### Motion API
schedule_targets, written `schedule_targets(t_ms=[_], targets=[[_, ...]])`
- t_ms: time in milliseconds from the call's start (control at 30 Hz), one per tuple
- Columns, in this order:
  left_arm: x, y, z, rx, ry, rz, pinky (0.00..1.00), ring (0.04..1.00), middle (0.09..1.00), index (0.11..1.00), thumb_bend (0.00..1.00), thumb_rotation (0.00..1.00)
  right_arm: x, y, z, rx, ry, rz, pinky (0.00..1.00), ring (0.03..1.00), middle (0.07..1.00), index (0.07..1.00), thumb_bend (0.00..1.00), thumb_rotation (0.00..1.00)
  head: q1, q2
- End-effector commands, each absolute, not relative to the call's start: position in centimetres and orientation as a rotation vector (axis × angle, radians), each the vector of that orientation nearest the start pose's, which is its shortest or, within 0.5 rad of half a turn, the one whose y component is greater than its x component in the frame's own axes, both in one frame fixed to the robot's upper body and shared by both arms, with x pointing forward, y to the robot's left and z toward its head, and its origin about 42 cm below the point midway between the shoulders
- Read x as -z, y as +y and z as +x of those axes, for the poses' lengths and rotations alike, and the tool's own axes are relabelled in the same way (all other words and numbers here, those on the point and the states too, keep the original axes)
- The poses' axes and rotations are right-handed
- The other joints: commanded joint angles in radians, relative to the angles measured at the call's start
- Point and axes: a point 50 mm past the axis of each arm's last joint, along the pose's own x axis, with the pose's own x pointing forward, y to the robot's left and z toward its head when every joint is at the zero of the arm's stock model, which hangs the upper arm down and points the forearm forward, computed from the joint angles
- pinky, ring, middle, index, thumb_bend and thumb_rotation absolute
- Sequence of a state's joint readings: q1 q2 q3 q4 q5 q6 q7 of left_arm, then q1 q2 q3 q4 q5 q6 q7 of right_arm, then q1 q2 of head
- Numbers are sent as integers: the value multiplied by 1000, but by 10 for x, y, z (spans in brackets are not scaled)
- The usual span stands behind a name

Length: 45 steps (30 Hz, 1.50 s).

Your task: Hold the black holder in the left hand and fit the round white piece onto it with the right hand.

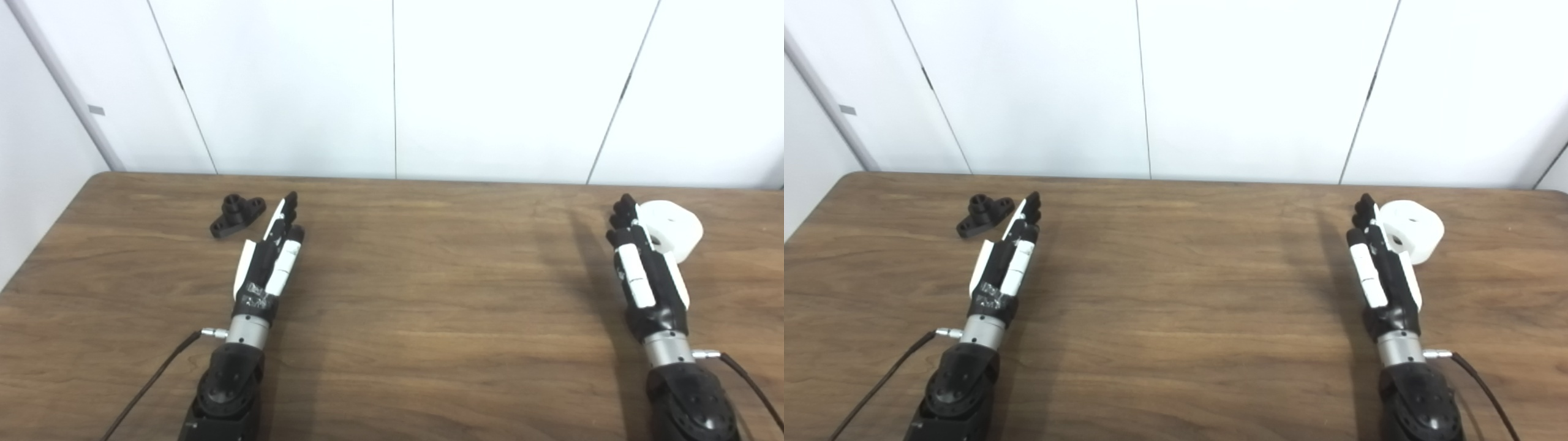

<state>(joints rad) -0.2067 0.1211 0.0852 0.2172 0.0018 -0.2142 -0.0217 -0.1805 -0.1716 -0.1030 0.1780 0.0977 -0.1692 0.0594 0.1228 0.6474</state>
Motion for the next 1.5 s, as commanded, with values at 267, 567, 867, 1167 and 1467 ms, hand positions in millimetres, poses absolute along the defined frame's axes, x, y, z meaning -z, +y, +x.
schedule_targets(t_ms=[267,567,867,1167,1467], targets=[[-96,264,336,-24,-171,82,1000,1000,1000,1000,765,889,-103,-281,326,23,-117,-84,1000,1000,1000,1000,450,883,-17,-20],[-95,264,335,-22,-174,83,1000,1000,1000,1000,804,880,-101,-282,327,21,-117,-93,1000,1000,1000,1000,442,841,-18,-30],[-92,260,332,-15,-169,81,991,1000,1000,1000,805,861,-100,-283,324,24,-120,-89,999,1000,1000,1000,428,833,22,-56],[-104,264,333,-55,-195,149,876,961,991,988,748,727,-100,-291,324,32,-126,-64,1000,1000,1000,1000,367,817,72,-79],[-140,289,330,-115,-301,469,764,823,852,883,787,303,-97,-292,322,28,-102,-91,1000,1000,1000,1000,351,833,92,-102]])
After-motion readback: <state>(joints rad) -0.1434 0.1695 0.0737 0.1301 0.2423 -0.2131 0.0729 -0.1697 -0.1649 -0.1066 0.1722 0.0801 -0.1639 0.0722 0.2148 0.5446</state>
